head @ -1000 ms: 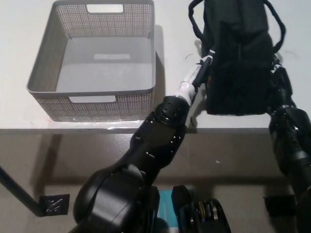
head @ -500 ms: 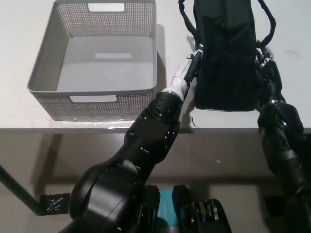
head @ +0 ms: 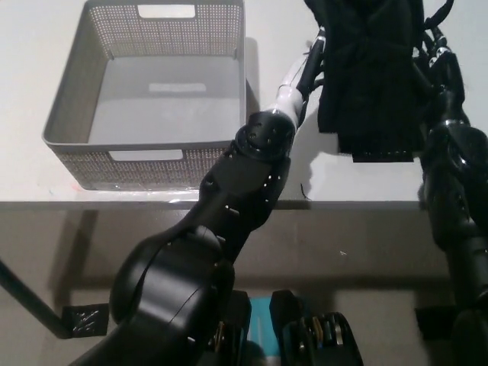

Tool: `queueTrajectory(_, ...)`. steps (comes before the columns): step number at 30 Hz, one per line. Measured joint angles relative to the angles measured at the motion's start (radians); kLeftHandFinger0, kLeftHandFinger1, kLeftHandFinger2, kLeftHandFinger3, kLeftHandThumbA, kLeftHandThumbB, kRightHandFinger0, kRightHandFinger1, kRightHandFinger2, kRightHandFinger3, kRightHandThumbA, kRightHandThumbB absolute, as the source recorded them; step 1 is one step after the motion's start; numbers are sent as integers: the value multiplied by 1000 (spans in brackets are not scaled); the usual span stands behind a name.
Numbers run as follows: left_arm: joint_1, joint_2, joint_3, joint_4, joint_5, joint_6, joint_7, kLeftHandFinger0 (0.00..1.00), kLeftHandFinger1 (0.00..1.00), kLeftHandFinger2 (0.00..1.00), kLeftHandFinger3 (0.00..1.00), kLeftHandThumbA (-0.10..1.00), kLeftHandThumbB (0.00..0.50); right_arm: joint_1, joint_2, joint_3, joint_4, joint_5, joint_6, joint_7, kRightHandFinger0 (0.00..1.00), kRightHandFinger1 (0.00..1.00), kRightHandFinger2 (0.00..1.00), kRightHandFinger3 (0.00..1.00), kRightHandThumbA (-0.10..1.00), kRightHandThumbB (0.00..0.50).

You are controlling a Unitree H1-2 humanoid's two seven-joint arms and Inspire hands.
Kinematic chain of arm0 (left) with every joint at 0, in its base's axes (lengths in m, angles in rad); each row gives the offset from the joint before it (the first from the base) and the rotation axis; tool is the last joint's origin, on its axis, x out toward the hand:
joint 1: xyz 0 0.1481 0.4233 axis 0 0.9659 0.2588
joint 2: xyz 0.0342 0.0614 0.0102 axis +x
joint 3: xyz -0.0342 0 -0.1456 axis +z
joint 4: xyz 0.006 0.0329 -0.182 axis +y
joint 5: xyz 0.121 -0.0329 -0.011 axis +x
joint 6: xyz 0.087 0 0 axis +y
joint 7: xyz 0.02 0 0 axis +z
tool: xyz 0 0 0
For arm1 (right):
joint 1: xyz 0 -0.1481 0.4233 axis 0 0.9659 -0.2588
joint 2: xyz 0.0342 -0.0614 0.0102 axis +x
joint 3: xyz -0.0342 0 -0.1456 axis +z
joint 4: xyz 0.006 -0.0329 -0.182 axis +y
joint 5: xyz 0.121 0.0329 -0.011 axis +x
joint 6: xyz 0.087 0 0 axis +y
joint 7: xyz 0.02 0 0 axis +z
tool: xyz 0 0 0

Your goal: Use both hands to pick up a lunch bag on the right hand side and place it into a container on the left hand side

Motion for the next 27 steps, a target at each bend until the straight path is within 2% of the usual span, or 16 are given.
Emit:
queueTrajectory(3, -15, -1, 0, -6, -8, 1, -8, 1000, 1000, 1000, 1000, 1000, 279, 3, 0, -1, -60, -3, 38, -29, 1000, 1000, 1000, 1000, 1000, 186)
queueTrajectory(5, -29, -1, -1, -15, -13, 1, -13, 1000, 1000, 1000, 1000, 1000, 313, 3, -5, -1, -104, -7, 56, -41, 1000, 1000, 1000, 1000, 1000, 189)
queueTrajectory(8, -44, 1, -4, -31, -15, 1, -19, 1000, 1000, 1000, 1000, 1000, 282, -3, -14, -1, -136, -7, 72, -48, 1000, 1000, 1000, 1000, 1000, 179)
queueTrajectory(10, -57, 4, -2, -39, -17, 1, -23, 1000, 1000, 1000, 1000, 1000, 306, -15, -18, -1, -151, -9, 85, -51, 1000, 1000, 1000, 1000, 1000, 200)
queueTrajectory(12, -63, 16, 3, -67, -26, 5, -29, 1000, 1000, 1000, 1000, 1000, 293, -39, -19, 1, -157, -15, 95, -63, 1000, 1000, 1000, 1000, 1000, 176)
queueTrajectory(17, -63, 53, 5, -151, -33, 11, -36, 1000, 1000, 1000, 1000, 1000, 281, -110, -18, 24, -161, -28, 114, -75, 1000, 1000, 1000, 1000, 1000, 173)
queueTrajectory(19, -59, 76, 9, -193, -37, 21, -37, 1000, 1000, 1000, 1000, 1000, 288, -145, -11, 33, -144, -35, 116, -75, 1000, 1000, 1000, 1000, 1000, 200)
queueTrajectory(21, -55, 87, 11, -219, -39, 30, -37, 1000, 1000, 1000, 1000, 1000, 307, -162, -5, 36, -135, -37, 117, -75, 1000, 1000, 1000, 1000, 1000, 207)
queueTrajectory(25, -24, 157, 27, -379, -45, 92, -36, 1000, 1000, 1000, 1000, 1000, 328, -248, 33, 71, -78, -54, 118, -77, 1000, 1000, 1000, 1000, 1000, 177)
queueTrajectory(27, 7, 189, 38, -443, -47, 113, -36, 1000, 1000, 1000, 1000, 1000, 358, -282, 51, 84, -29, -62, 109, -76, 1000, 1000, 1000, 1000, 1000, 202)
